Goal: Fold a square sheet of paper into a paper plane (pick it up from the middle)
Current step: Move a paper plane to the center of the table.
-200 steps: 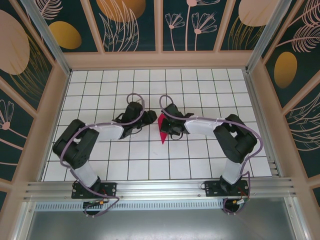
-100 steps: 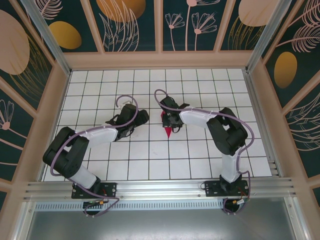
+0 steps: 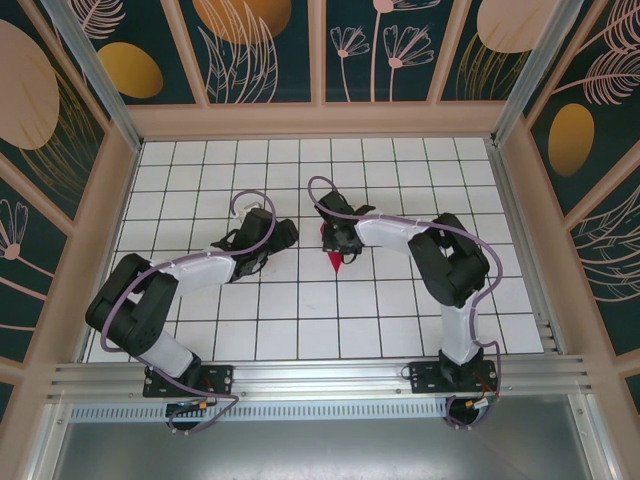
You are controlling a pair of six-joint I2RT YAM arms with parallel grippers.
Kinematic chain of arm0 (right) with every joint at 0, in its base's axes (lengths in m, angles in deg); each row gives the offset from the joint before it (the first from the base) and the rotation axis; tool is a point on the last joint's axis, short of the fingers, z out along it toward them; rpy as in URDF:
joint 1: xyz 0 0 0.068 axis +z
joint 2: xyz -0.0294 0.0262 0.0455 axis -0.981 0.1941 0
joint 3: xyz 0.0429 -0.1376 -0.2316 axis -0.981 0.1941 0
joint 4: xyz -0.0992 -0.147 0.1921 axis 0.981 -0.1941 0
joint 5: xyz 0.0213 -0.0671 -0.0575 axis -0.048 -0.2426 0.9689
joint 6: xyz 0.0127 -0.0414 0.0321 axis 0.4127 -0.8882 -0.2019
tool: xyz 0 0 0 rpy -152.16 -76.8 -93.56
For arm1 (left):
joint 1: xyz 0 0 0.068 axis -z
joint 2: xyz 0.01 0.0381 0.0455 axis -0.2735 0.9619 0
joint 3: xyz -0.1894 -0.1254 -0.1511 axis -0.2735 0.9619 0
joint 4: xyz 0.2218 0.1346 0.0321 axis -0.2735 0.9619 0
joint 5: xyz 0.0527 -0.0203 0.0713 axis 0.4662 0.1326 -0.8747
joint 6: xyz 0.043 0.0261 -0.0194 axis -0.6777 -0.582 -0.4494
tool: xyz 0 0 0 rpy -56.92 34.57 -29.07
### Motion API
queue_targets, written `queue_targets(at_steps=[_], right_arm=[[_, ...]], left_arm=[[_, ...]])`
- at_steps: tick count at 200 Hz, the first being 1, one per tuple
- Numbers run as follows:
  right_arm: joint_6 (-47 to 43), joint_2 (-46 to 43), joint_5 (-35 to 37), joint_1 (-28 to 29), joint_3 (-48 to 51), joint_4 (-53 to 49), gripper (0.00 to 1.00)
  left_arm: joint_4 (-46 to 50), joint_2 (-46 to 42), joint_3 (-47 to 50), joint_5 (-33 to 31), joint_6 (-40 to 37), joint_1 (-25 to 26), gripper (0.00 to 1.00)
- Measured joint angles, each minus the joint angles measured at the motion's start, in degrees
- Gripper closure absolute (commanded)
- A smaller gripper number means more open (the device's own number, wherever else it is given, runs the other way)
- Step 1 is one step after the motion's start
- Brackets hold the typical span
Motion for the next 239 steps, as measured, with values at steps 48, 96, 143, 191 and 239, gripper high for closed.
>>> queue_targets(at_steps=[48, 96, 143, 191, 239], right_arm=[[-0.20, 0.22, 1.29, -0.35, -2.40, -1.38, 0.92], [-3.63, 4.24, 1.97, -3.58, -11.26, -1.18, 0.91], [-7.37, 11.91, 1.73, -4.94, -17.42, -1.66, 0.89], [-7.96, 12.68, 1.46, -5.20, -18.88, -2.21, 0.83], [-7.76, 13.44, 1.27, -5.20, -20.24, -2.99, 0.76]], left_arm=[[1.64, -0.02, 0.00, -1.73, -0.20, -0.04, 0.02], [3.91, -2.40, 0.11, -4.61, -0.50, -0.92, 0.02], [4.61, -3.48, 0.24, -5.79, -0.66, -1.44, 0.01], [4.85, -3.45, 0.26, -5.77, -0.66, -1.44, 0.01], [5.01, -3.45, 0.26, -5.77, -0.68, -1.44, 0.01]])
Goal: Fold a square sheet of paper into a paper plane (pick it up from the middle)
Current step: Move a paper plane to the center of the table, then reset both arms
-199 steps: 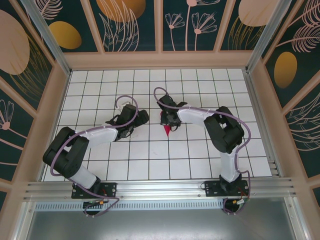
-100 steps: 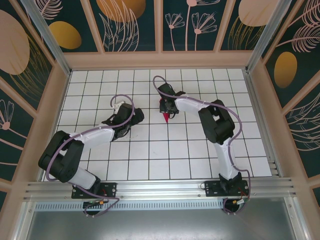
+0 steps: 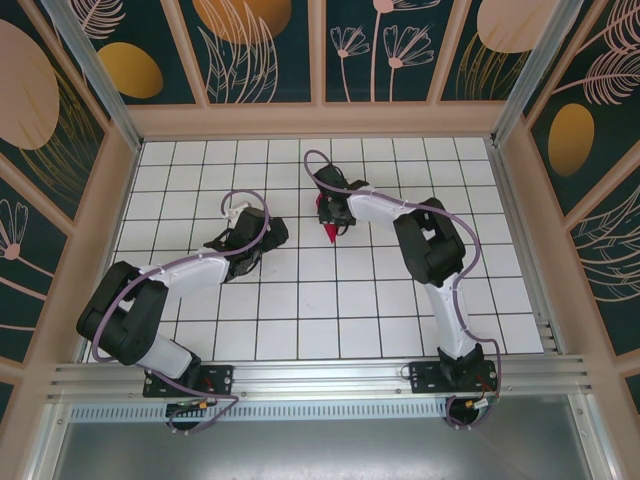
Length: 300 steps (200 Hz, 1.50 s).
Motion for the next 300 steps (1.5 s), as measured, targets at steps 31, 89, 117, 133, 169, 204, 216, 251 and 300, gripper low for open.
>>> queue_targets(at_steps=[31, 89, 117, 133, 169, 204, 216, 251, 300], right_arm=[[0.70, -0.04, 0.04, 0.00, -1.77, -1.62, 0.62], [0.00, -11.80, 1.81, -0.52, -1.79, -2.49, 0.31], [-1.22, -25.40, 6.84, -2.93, 4.85, 2.08, 0.15], [-2.40, -33.66, 10.67, -5.99, 12.44, 7.43, 0.01], [-4.68, -48.87, 18.05, -15.61, 33.73, 18.01, 0.01], [-4.72, -54.12, 21.66, -26.69, 48.26, 25.14, 0.01], [-5.25, -54.12, 21.03, -30.71, 52.09, 27.85, 0.02], [-10.60, -56.68, 20.59, -34.88, 67.41, 41.64, 0.01], [-17.27, -53.62, 18.75, -35.95, 74.95, 61.07, 0.01]], left_arm=[[0.81, 0.00, -0.13, -0.28, -0.81, 0.00, 0.01], [3.02, -2.58, -3.85, -1.51, -3.52, -3.21, 0.02], [3.67, -5.40, -4.92, -2.40, -5.77, -8.22, 0.01], [3.67, -7.61, -4.79, -3.23, -7.41, -11.21, 0.01], [-0.22, -14.82, -0.57, -7.58, -12.39, -17.27, 0.02], [-6.73, -17.70, 6.34, -14.60, -17.55, -21.07, 0.01], [-9.79, -17.73, 9.31, -17.18, -19.21, -21.92, 0.01], [-20.39, -17.77, 18.40, -22.64, -25.62, -24.00, 0.02], [-36.72, -16.15, 25.49, -18.86, -34.45, -26.27, 0.01]])
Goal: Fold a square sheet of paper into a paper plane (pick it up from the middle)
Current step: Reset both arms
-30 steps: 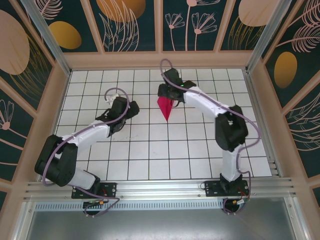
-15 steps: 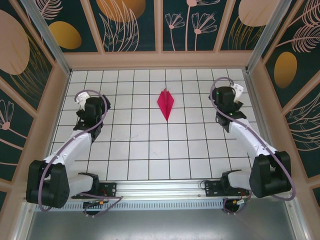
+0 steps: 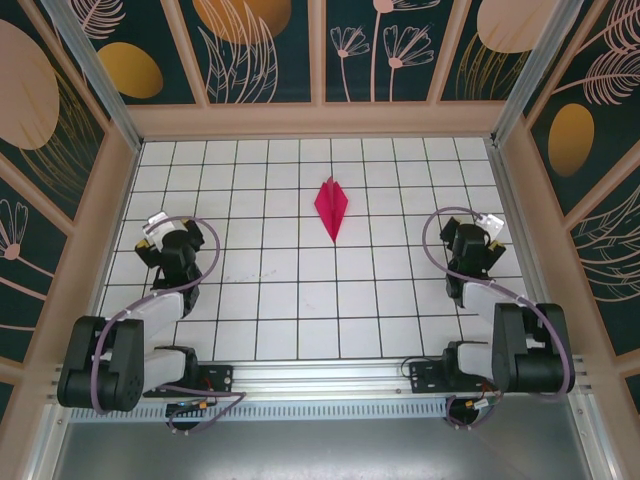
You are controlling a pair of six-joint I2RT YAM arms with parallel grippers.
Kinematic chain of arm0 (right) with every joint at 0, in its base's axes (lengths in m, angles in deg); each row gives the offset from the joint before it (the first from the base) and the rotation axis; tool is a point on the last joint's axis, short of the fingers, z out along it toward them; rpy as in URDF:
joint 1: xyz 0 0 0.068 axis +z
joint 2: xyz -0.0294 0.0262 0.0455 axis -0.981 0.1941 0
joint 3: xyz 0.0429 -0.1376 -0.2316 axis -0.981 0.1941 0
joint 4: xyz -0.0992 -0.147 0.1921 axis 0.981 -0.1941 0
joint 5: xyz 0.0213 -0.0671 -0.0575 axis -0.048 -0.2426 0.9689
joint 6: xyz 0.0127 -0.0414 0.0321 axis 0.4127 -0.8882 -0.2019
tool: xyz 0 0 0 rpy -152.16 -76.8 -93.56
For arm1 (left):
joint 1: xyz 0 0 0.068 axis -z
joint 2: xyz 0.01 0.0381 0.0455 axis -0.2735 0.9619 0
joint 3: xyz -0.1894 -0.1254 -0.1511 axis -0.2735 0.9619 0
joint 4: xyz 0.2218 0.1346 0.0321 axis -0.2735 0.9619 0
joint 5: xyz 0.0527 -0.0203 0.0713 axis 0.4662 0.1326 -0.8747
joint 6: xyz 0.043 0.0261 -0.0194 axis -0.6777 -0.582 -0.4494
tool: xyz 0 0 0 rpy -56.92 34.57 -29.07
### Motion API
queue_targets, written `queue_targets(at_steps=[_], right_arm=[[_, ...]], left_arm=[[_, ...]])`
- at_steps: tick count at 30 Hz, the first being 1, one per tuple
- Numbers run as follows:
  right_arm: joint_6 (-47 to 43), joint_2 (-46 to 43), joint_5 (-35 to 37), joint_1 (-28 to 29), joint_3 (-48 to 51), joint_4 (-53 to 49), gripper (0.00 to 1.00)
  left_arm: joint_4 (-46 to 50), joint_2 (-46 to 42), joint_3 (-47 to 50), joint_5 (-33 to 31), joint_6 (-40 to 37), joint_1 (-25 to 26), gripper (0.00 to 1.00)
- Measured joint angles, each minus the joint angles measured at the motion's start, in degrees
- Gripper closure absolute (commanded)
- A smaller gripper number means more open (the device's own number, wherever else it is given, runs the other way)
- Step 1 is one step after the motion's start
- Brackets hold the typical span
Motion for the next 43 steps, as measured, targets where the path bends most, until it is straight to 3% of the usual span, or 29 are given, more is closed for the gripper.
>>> queue_targets(at_steps=[9, 15, 22, 43], right_arm=[[-5.49, 5.20, -10.75, -1.84, 4.31, 18.91, 0.01], [-7.21, 9.97, -16.33, -2.01, 4.76, 27.06, 0.01], [-9.73, 14.97, -17.73, -0.46, 5.16, 32.76, 0.01], [-10.60, 15.19, -17.88, -0.28, 5.40, 35.43, 0.01]], left_arm=[[-20.26, 6.29, 5.22, 15.02, -6.73, -2.62, 0.01], [-30.34, 13.53, 5.29, 20.55, -8.31, -2.86, 0.02], [-32.39, 16.20, 4.98, 21.97, -8.72, -2.86, 0.02], [-32.79, 16.37, 4.22, 21.94, -8.72, -2.86, 0.01]])
